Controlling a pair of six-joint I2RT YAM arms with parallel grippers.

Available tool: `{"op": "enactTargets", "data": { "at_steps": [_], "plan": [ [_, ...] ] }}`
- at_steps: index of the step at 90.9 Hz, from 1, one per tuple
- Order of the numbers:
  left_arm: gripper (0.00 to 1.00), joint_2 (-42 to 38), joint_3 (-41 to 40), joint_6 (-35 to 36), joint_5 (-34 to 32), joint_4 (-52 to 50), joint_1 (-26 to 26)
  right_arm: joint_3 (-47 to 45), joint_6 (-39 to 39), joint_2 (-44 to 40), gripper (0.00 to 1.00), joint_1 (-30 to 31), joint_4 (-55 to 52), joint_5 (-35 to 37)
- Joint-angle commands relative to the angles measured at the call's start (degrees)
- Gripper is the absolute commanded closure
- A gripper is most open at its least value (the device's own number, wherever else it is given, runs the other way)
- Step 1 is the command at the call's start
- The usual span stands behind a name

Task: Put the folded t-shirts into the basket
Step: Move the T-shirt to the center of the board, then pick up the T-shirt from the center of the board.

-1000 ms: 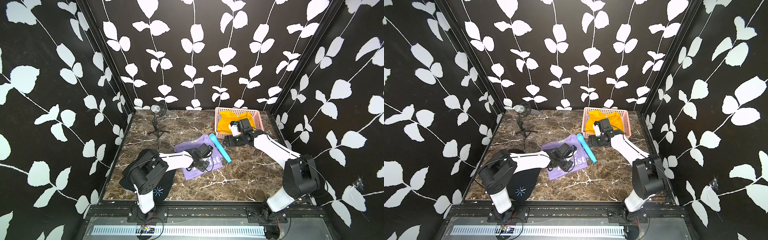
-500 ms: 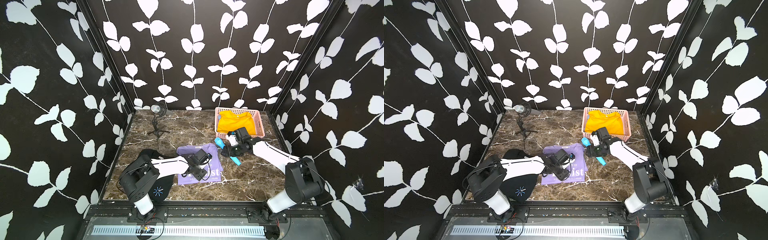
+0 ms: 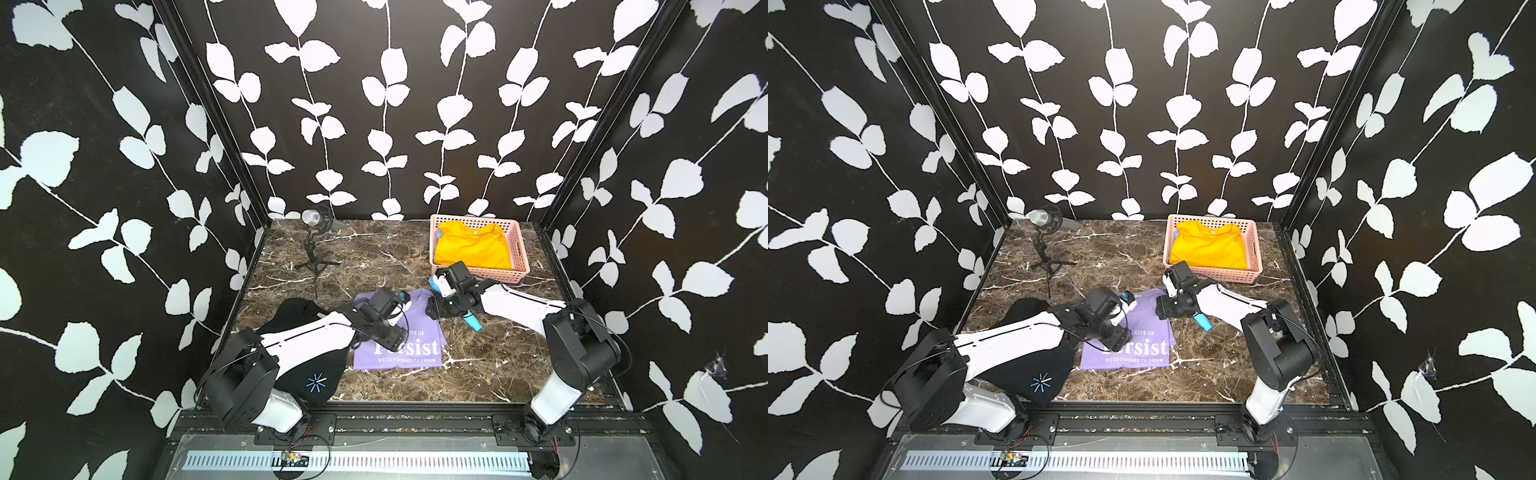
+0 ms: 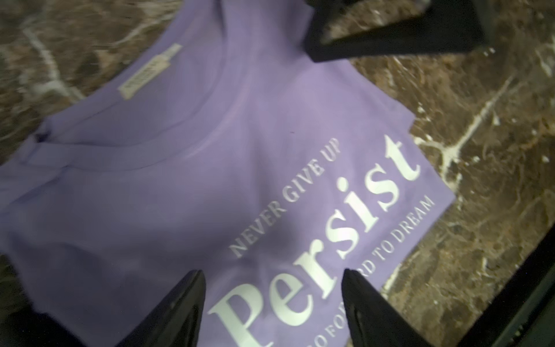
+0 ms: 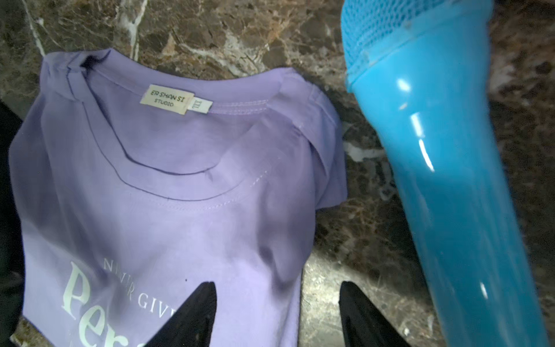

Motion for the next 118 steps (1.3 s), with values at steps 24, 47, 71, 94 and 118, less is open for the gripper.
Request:
{"op": "enactTargets", "data": {
  "at_steps": [24, 47, 71, 94, 118],
  "plan": [
    [0.28, 6.1, 0.6, -5.2, -0.2, 1.7, 4.1, 3.4, 1.3, 6.2, 0.48, 3.8, -0.1, 9.4],
    [0.28, 7.3, -0.1, -6.8, 4.6, 3.4, 1.8, -1.8, 0.9, 0.8, 0.61, 3.8, -4.6, 11.6],
    [0.25, 3.7, -0.1, -6.8, -2.2, 5.0, 5.1, -2.5, 0.8, -2.1, 0.54, 2.7, -4.1, 11.9],
    [0.23, 5.8, 2.3, -6.8, -5.6, 6.1, 10.8, -0.8, 2.1, 1.8, 0.37, 1.5, -0.5, 10.1],
    [0.23, 13.1, 6.1, -5.9, -6.0, 3.5, 12.1, 1.0, 2.4, 5.3, 0.35, 1.5, 0.9, 9.5]
  ]
}}
